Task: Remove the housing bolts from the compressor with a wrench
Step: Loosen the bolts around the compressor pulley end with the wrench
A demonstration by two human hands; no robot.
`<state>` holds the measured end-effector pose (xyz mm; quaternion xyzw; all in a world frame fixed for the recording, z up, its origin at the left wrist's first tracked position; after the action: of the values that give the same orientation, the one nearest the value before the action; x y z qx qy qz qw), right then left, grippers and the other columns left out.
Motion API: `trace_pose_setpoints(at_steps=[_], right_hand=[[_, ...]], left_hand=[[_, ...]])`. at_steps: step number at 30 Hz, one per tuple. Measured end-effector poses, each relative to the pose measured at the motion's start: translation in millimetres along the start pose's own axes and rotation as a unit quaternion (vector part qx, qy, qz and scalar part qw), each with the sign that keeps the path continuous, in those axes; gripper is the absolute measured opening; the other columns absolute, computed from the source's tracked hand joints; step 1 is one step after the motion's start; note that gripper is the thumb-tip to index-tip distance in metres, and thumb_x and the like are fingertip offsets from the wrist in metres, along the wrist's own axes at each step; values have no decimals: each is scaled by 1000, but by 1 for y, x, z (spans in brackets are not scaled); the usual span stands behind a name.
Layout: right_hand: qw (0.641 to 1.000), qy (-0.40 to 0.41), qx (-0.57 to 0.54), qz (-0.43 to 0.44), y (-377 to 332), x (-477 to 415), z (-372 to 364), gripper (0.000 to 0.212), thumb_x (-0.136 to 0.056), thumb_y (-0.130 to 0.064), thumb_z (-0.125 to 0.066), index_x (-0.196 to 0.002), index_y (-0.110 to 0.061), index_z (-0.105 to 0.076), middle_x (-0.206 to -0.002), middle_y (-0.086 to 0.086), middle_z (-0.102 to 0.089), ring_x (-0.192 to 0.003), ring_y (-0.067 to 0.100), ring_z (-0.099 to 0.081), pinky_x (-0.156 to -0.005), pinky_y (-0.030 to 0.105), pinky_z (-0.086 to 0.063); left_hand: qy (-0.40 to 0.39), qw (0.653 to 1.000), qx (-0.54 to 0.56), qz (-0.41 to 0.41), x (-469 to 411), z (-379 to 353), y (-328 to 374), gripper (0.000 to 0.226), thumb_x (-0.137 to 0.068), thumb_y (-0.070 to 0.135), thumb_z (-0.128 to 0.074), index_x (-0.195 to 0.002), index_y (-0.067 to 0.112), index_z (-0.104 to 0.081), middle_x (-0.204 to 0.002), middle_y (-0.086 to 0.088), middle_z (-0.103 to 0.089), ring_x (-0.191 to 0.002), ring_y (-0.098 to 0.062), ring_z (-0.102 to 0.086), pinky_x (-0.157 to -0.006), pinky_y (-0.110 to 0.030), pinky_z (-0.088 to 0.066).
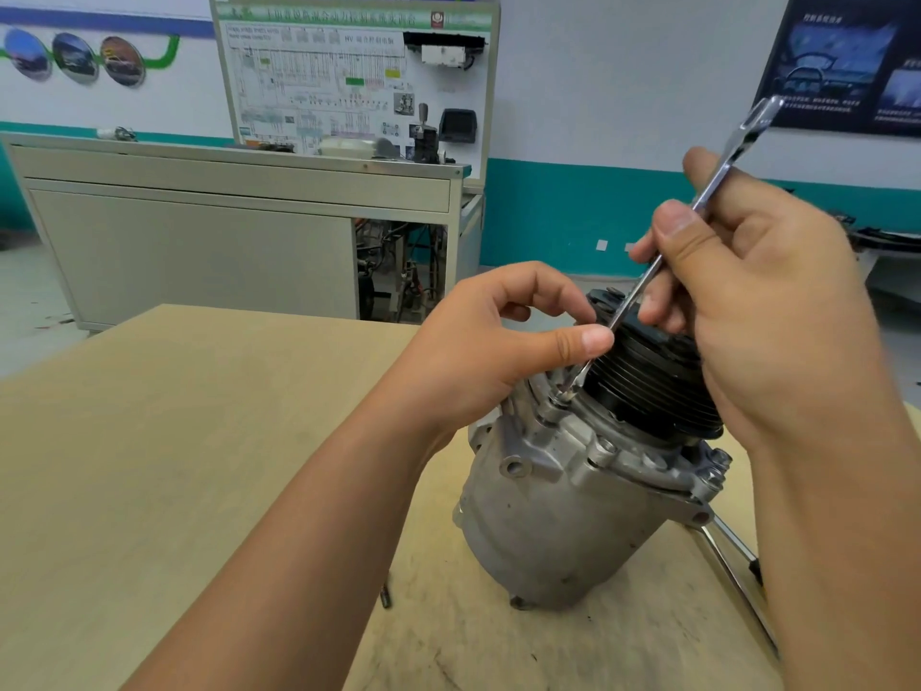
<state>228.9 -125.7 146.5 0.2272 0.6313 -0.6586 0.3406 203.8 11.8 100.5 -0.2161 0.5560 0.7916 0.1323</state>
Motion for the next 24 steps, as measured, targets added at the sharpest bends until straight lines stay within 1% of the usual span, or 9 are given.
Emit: trace_pose_setpoints(at_steps=[1, 3, 6, 10, 12, 14, 17, 20, 24], right_hand=[[999, 8, 31, 16, -3, 0, -1, 14, -94, -22, -48, -102, -23, -59, -68, -12, -62, -46, 5, -53, -48, 17, -41], [996, 14, 74, 52, -10, 1, -5, 17, -97, -19, -45, -107, -30, -52, -69, -11, -62, -48, 4, -52, -52, 20, -42], [994, 9, 77, 77, -18, 4, -10, 17, -96, -21, -42, -108, -30, -49, -72, -10, -65, -53, 3, -52, -58, 27, -43], [997, -4, 26, 71, -20, 6, -11, 15, -94, -18, -42, -94, -31, -49, -72, -11, -67, -44, 6, -48, -49, 17, -39], [998, -10, -10, 61, -20, 5, -10, 18, -95, -15, -42, -91, -30, -50, -71, -8, -67, -41, 7, -44, -45, 15, -37], [998, -19, -41, 52, -19, 5, -11, 19, -96, -13, -41, -89, -27, -51, -69, -6, -66, -39, 7, -41, -43, 13, -35], [994, -37, -92, 38, -18, 5, -12, 19, -96, -11, -41, -87, -23, -53, -64, -5, -63, -39, 5, -37, -42, 13, -34], [989, -56, -134, 20, -16, 5, -14, 24, -99, -7, -39, -85, -21, -54, -60, -5, -60, -40, 3, -36, -43, 12, -32], [982, -87, -170, 5, -15, 5, -16, 21, -96, -11, -39, -84, -20, -54, -60, -6, -57, -42, 4, -37, -45, 13, -32]], left_hand=[[3, 1000, -1, 1, 0, 0, 0, 14, -62, 44, -77, -70, 43, -66, -85, 22, -60, -88, 4, -51, -82, -28, -39], [8, 1000, 3, 1, -1, 0, -1, 17, -61, 44, -76, -75, 43, -66, -88, 20, -59, -90, 2, -52, -85, -31, -44], [9, 1000, 7, -2, -1, 0, 0, 22, -62, 42, -76, -81, 45, -66, -90, 18, -58, -94, -3, -54, -90, -38, -48], [-2, 1000, 12, -6, -1, 1, 2, 20, -62, 40, -76, -79, 46, -68, -90, 22, -61, -97, 3, -54, -92, -36, -45], [-15, 1000, 22, 0, 0, -1, 2, 15, -66, 36, -77, -80, 39, -71, -95, 15, -64, -106, -7, -57, -98, -43, -44], [-28, 999, 26, -1, 0, -3, 3, 12, -73, 30, -78, -83, 31, -74, -95, 14, -64, -107, -12, -59, -101, -48, -43], [-38, 998, 45, 0, 1, -4, 4, 12, -76, 27, -75, -87, 22, -74, -92, 13, -64, -100, -8, -62, -98, -40, -46], [-36, 998, 46, -2, 1, -4, 4, 13, -75, 33, -69, -85, 25, -73, -87, 17, -62, -96, -5, -59, -101, -39, -44], [-42, 998, 47, -3, 0, -6, 3, 24, -75, 35, -65, -91, 20, -73, -89, 16, -62, -98, -4, -59, -99, -33, -43]])
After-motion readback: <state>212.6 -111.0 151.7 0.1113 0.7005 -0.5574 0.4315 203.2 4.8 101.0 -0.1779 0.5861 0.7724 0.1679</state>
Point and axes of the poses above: each hand's wrist, its own x-axis away from the middle knuckle, its own z-axis out of the back of the hand, y = z × x, the point moved 7 cm from there along -x, towards the middle knuckle
